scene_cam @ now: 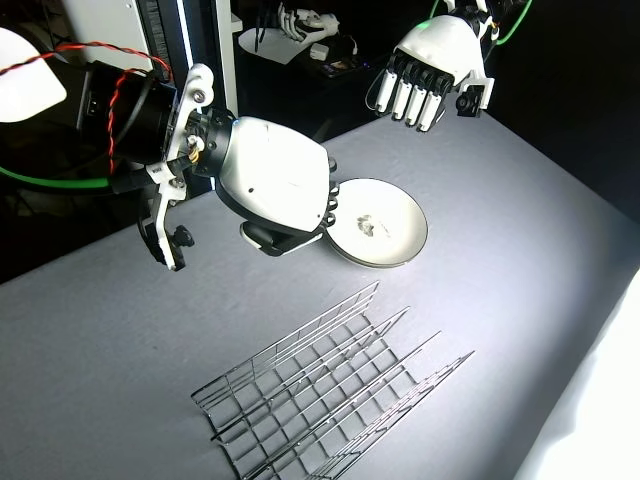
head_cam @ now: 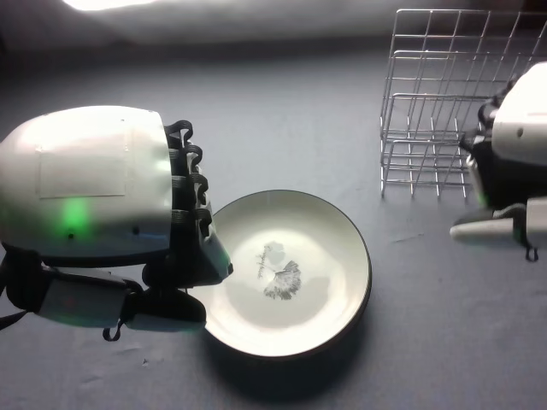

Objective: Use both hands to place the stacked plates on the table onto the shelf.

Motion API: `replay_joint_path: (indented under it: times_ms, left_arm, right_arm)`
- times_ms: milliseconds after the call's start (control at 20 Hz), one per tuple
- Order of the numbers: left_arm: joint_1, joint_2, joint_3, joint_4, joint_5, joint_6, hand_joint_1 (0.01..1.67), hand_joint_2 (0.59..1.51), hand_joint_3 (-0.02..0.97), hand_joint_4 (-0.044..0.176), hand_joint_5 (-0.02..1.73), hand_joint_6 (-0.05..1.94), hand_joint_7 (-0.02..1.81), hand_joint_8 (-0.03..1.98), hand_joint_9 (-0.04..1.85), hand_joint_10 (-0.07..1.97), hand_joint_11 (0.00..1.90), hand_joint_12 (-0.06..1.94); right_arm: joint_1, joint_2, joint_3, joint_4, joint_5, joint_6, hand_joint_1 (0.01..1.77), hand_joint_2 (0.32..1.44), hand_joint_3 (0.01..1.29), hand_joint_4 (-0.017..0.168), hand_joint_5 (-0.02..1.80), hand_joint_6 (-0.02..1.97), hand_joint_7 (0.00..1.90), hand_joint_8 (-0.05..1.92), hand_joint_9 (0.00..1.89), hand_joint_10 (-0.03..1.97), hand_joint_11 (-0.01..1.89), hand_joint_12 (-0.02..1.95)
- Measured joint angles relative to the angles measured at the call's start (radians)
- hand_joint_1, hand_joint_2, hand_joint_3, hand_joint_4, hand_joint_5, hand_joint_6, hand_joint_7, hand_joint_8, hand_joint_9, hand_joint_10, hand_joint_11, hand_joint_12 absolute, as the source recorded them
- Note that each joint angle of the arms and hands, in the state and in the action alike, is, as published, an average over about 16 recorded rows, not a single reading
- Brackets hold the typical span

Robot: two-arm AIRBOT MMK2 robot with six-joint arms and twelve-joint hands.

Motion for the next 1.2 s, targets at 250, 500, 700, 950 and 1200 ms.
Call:
replay_joint_path:
  times_ms: [250, 500, 700, 950, 1200]
  left_arm:
    - [0.003, 0.0, 0.001, 0.001, -0.004, -0.001, 0.13, 1.135, 0.032, 0.003, 0.33, 0.52, 0.4, 0.57, 0.4, 0.51, 0.41, 0.52]
    - [0.002, 0.0, 0.01, 0.011, -0.017, -0.01, 0.06, 1.104, 0.031, 0.003, 0.15, 0.24, 0.18, 0.26, 0.18, 0.22, 0.19, 0.22]
    - [-0.011, -0.005, 0.03, 0.035, -0.037, -0.045, 0.03, 1.096, 0.015, 0.003, 0.02, 0.01, 0.02, 0.0, 0.02, 0.0, 0.02, -0.01]
    - [-0.038, -0.021, 0.077, 0.105, -0.054, -0.106, 0.02, 1.091, 0.018, 0.002, 0.02, 0.01, 0.02, -0.01, 0.02, 0.01, 0.02, -0.01]
    - [-0.06, -0.038, 0.132, 0.207, -0.092, -0.152, 0.02, 1.088, 0.018, 0.001, 0.03, 0.01, 0.02, -0.01, 0.02, 0.01, 0.02, -0.01]
  right_arm:
    - [0.002, 0.009, 0.004, 0.011, 0.038, -0.001, 0.12, 1.25, 0.04, 0.019, 0.63, 0.63, 0.66, 0.59, 0.66, 0.61, 0.69, 0.55]
    - [0.003, 0.015, 0.01, 0.019, 0.066, -0.001, 0.05, 1.25, 0.04, 0.0, 0.35, 0.32, 0.36, 0.29, 0.35, 0.3, 0.37, 0.25]
    - [0.01, 0.019, 0.013, 0.03, 0.101, -0.004, 0.02, 1.26, 0.02, -0.001, 0.09, 0.03, 0.07, 0.01, 0.05, 0.01, 0.06, 0.0]
    - [0.018, 0.017, 0.017, 0.058, 0.126, -0.01, 0.02, 1.26, 0.02, -0.002, 0.06, 0.03, 0.03, 0.01, 0.02, 0.01, 0.02, 0.0]
    - [0.025, 0.012, 0.019, 0.089, 0.145, -0.02, 0.02, 1.26, 0.02, -0.001, 0.05, 0.03, 0.03, 0.01, 0.02, 0.01, 0.02, 0.0]
